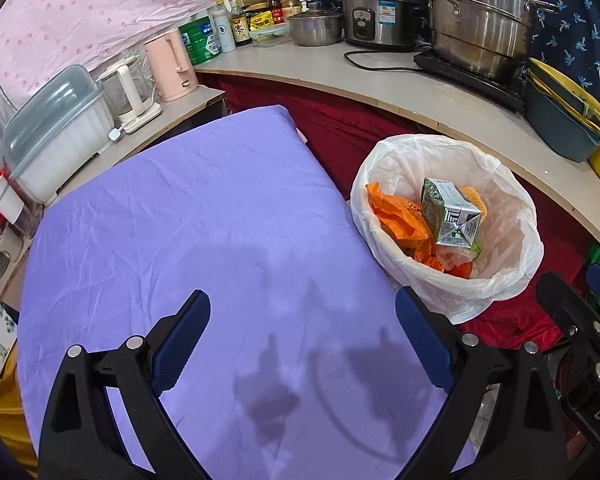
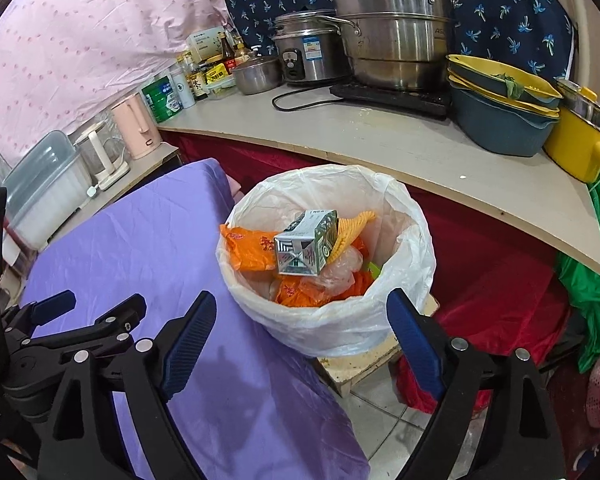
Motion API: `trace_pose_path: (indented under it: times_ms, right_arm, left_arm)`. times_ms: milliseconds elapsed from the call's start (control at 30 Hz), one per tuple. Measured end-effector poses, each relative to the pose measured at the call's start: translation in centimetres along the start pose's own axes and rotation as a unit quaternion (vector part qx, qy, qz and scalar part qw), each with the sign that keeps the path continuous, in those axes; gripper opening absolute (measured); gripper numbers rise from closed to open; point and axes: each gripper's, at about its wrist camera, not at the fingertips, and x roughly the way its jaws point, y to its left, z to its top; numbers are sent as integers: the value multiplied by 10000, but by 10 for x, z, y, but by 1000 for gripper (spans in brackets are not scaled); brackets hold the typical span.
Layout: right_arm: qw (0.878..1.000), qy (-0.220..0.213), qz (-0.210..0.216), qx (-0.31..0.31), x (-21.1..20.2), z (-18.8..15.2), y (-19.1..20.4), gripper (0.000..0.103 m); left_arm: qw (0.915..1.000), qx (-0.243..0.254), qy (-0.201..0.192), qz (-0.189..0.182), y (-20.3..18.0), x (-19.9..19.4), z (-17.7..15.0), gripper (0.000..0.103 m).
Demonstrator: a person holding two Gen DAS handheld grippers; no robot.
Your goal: Collect trash
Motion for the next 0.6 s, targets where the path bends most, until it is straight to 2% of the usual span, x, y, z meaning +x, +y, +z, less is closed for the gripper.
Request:
trace_pose_path:
  times_ms: [233, 300, 600]
  right_arm:
    - [10000, 10, -64, -9, -8, -8, 2, 87]
    - [10000, 11, -39, -10, -9, -9, 1, 98]
    - [9999, 40, -100, -81, -12, -17, -1, 97]
  left_arm:
    - [10000, -9, 30, 75, 4, -6, -10, 90]
    - [9999, -9, 38, 92, 5, -8, -13, 90]
    - [9999, -8, 66, 140, 3, -12, -25, 90]
